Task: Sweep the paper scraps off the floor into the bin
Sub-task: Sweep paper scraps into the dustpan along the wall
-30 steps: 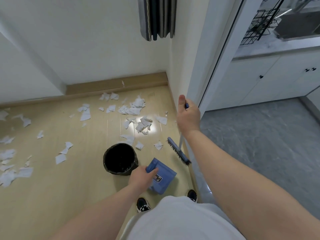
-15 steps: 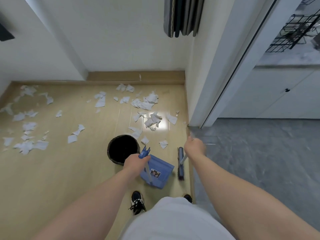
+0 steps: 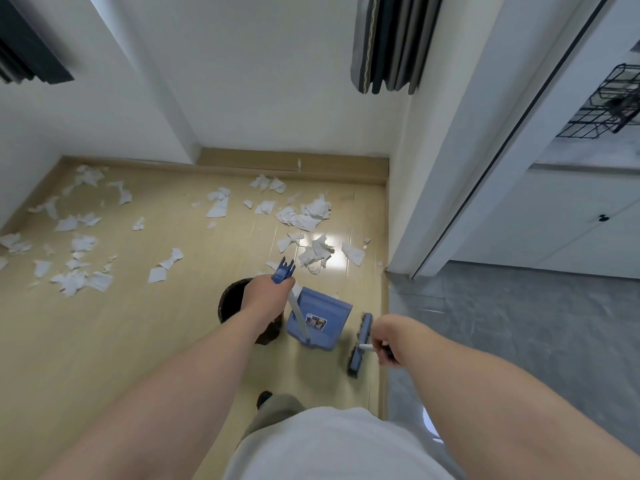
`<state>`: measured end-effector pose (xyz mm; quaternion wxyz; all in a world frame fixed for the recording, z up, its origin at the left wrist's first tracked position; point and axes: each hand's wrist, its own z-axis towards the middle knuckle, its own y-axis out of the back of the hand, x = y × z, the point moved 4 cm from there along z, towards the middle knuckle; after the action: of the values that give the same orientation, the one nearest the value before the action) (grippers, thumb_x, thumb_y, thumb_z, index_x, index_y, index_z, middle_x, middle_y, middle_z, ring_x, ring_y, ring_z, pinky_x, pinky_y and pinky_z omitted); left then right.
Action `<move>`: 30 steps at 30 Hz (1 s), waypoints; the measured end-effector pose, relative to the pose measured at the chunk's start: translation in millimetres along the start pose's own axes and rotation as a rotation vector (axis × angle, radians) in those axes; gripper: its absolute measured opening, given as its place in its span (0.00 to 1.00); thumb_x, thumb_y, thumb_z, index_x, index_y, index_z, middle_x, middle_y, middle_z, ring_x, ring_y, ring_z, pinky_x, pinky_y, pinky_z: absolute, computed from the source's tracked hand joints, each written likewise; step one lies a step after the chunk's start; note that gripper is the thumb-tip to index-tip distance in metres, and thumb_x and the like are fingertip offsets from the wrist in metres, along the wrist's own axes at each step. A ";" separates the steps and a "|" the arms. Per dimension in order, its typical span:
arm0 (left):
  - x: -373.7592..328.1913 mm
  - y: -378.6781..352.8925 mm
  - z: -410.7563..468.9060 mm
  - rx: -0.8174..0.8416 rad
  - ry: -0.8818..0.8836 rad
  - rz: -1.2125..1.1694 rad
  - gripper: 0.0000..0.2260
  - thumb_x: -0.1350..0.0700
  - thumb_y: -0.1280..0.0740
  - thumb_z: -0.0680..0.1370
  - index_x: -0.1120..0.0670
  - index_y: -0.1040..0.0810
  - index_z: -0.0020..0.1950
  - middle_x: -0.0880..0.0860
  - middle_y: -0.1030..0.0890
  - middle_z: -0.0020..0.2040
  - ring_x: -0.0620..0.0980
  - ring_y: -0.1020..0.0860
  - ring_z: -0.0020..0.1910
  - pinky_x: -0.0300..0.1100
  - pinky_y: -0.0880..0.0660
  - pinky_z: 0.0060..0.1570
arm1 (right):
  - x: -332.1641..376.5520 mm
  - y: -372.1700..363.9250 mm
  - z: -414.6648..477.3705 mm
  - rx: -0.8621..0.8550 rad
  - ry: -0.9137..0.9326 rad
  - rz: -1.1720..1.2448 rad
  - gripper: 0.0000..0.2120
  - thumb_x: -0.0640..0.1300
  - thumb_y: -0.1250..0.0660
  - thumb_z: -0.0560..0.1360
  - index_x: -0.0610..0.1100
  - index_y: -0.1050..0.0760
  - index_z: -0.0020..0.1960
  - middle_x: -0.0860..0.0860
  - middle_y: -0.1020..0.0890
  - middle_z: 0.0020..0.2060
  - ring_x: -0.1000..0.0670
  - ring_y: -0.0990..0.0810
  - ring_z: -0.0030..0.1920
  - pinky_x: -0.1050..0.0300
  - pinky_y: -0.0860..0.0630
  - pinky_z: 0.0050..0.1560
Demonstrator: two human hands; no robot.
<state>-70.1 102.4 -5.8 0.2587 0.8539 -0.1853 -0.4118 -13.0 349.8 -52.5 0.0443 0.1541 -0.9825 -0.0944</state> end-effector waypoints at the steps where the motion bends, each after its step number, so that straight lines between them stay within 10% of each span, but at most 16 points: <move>1: -7.6 2.3 5.0 -0.007 -0.017 -0.007 0.14 0.49 0.34 0.78 0.58 0.26 0.38 0.52 0.28 0.31 0.50 0.31 0.30 0.41 0.36 0.31 | -2.0 1.4 5.0 0.018 -0.049 -0.044 0.12 0.36 0.46 0.78 0.37 0.33 0.36 0.43 0.28 0.32 0.51 0.35 0.18 0.66 0.34 0.19; 16: -137.2 94.2 195.2 -0.105 -0.242 -0.032 0.15 0.45 0.35 0.78 0.53 0.27 0.35 0.49 0.29 0.29 0.49 0.32 0.28 0.39 0.38 0.27 | 215.5 -74.9 21.2 0.106 0.005 0.496 0.09 0.36 0.47 0.77 0.41 0.35 0.38 0.47 0.33 0.25 0.53 0.38 0.11 0.71 0.35 0.15; 30: -166.7 176.7 328.8 -0.215 -0.248 -0.040 0.19 0.43 0.36 0.79 0.51 0.30 0.32 0.48 0.29 0.29 0.49 0.32 0.29 0.42 0.35 0.29 | 362.8 -109.0 32.4 0.048 0.090 0.214 0.13 0.38 0.47 0.77 0.39 0.28 0.57 0.48 0.29 0.34 0.55 0.33 0.21 0.67 0.39 0.19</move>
<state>-449.8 -45.3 27.1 0.3154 0.7676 -0.1535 -0.5364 -328.8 140.6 -84.9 0.0945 0.0535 -0.9924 -0.0584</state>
